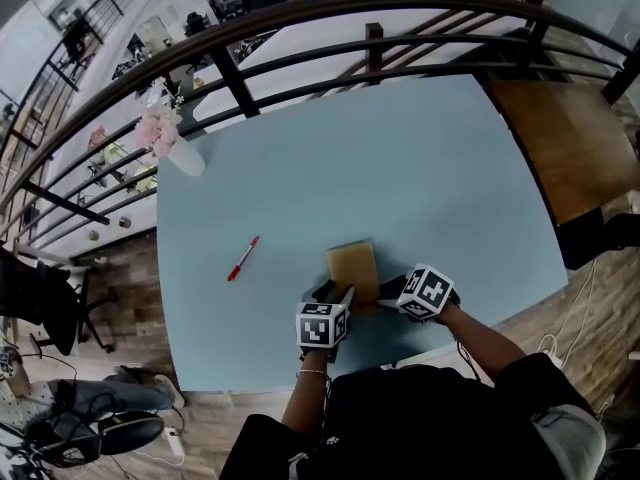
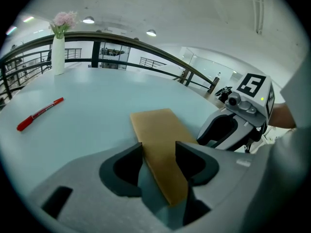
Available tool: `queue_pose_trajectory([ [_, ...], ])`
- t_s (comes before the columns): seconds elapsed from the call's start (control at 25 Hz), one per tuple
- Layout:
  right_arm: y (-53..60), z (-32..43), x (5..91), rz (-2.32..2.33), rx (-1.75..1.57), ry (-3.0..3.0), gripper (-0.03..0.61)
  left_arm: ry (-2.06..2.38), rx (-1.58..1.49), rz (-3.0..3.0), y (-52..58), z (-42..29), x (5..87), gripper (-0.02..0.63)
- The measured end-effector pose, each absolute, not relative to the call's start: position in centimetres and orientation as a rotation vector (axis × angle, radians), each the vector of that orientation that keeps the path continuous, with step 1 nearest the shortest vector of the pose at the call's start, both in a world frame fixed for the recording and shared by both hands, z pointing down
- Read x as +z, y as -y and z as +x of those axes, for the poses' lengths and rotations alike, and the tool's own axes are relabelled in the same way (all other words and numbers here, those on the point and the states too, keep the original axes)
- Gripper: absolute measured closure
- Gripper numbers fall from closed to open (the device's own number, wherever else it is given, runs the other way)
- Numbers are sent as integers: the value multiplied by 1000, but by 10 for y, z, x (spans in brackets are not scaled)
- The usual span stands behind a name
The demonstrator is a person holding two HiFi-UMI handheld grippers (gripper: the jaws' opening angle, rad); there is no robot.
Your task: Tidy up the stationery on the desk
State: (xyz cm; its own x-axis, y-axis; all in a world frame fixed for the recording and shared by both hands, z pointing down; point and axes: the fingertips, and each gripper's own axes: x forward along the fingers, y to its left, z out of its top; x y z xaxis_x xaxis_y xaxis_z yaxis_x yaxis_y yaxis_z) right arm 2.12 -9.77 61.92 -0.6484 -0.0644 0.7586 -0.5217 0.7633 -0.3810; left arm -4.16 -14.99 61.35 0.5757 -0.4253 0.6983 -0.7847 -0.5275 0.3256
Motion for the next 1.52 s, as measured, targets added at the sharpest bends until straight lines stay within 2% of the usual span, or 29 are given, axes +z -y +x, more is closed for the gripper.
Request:
queue_pose_trajectory([
  [1.04,63,33,619,471,764,2173,443,924,772,2206,108,-32,614,403],
  [1.32,77,39,608,615,724,2243,430,970,656,2229,113,-39,601,400],
  [1.44,92,48,585,771,721,2335,465,1065,543,2279,121,-46,575,428],
  [1.52,99,55,567,874,730,2407,519,1133,470,2316,125,-50,553,490],
])
